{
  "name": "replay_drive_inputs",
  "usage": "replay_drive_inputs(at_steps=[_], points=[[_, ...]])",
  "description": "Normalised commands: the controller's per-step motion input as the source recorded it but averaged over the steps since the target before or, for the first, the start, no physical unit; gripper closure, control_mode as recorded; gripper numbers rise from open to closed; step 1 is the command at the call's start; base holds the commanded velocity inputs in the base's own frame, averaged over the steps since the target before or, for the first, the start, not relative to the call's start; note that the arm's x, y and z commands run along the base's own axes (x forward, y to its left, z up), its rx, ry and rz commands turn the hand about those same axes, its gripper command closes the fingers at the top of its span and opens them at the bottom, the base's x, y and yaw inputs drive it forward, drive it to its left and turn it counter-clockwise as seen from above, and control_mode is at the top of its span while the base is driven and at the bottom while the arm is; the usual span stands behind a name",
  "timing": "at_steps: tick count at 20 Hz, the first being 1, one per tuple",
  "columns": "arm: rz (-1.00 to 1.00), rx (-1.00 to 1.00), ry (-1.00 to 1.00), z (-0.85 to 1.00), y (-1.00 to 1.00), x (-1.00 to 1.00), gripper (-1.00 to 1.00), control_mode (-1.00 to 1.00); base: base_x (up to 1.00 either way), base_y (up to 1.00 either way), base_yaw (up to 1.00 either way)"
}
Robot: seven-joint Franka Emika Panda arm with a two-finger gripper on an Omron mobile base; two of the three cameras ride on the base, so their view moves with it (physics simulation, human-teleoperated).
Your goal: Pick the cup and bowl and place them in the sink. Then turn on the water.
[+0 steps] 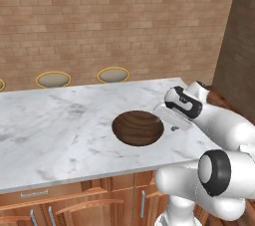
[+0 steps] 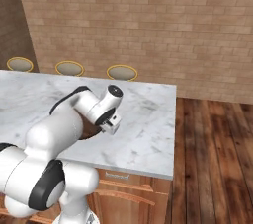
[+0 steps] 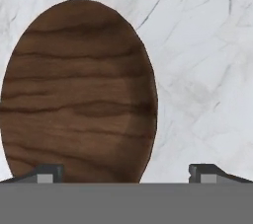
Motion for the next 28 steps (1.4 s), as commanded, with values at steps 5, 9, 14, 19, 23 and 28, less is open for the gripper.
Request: replay_drive_inputs(at_steps=[5, 9, 14, 19, 23, 28], points=[[0.0, 0.06, 0.0, -0.26, 0.03, 0.11, -1.0, -1.0, 0.0, 0.0, 0.0], [0.0, 0.01, 0.0, -0.14, 0.07, 0.16, -1.0, -1.0, 0.0, 0.0, 0.0], [0.0, 0.0, 0.0, -0.1, 0.08, 0.14, -1.0, -1.0, 0.0, 0.0, 0.0], [0.0, 0.0, -0.01, -0.1, 0.08, 0.11, -1.0, -1.0, 0.0, 0.0, 0.0], [0.0, 0.0, 0.0, -0.12, 0.03, 0.09, -1.0, -1.0, 0.0, 0.0, 0.0], [0.0, 0.01, 0.0, -0.14, 0.02, 0.09, -1.0, -1.0, 0.0, 0.0, 0.0]])
